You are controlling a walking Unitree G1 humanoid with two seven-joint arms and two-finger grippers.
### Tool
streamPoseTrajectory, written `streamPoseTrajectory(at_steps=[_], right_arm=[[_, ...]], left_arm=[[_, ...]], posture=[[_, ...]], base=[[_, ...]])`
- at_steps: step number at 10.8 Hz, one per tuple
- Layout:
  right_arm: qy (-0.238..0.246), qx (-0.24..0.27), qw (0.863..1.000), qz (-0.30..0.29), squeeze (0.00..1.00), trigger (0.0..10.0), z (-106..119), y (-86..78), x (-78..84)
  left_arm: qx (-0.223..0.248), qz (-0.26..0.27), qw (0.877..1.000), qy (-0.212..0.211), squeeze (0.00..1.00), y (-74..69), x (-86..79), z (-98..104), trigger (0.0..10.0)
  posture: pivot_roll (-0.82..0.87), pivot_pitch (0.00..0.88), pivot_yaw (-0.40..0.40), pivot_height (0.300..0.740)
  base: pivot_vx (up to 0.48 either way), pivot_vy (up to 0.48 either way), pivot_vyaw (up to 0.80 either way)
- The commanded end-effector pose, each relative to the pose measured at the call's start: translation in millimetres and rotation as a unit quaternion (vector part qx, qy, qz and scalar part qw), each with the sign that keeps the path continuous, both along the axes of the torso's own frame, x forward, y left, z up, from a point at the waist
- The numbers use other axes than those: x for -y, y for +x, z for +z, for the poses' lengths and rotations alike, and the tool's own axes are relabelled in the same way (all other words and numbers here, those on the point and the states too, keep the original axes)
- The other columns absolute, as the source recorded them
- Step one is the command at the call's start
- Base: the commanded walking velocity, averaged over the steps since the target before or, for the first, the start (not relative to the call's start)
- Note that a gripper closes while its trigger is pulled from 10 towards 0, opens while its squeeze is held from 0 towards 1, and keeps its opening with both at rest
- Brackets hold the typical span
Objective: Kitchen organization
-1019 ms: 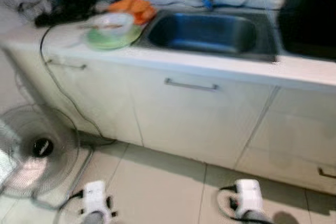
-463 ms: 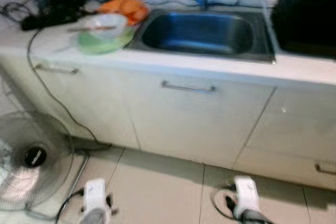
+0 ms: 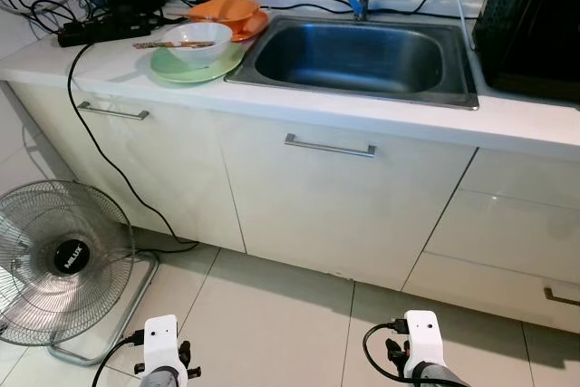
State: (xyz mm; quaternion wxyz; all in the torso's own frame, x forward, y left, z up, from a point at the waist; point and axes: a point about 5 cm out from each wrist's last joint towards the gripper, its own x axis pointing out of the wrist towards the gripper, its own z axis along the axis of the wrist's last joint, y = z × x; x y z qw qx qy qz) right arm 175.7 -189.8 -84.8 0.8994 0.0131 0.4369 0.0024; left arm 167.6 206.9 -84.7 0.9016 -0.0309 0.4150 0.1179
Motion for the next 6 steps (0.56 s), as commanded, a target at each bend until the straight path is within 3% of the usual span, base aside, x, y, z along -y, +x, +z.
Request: streamPoseTrajectory(at_steps=[1, 6], right_arm=[[0.001, 0.004, 1.0, 0.002, 0.0, 10.0, 1.5, 3.2, -0.7], [0.007, 0.009, 1.0, 0.017, 0.0, 10.0, 1.9, 4.5, -5.2]], left_arm=[[0.001, 0.003, 1.0, 0.002, 0.0, 2.5, -2.4, 1.3, 10.0], [0.003, 0.002, 1.0, 0.003, 0.0, 2.7, -2.2, 1.5, 10.0]], posture=[[0.03, 0.0, 0.065, 0.74], [0.04, 0.0, 0.065, 0.74]], base=[[0.251, 0.0, 0.0], [0.31, 0.0, 0.0]])
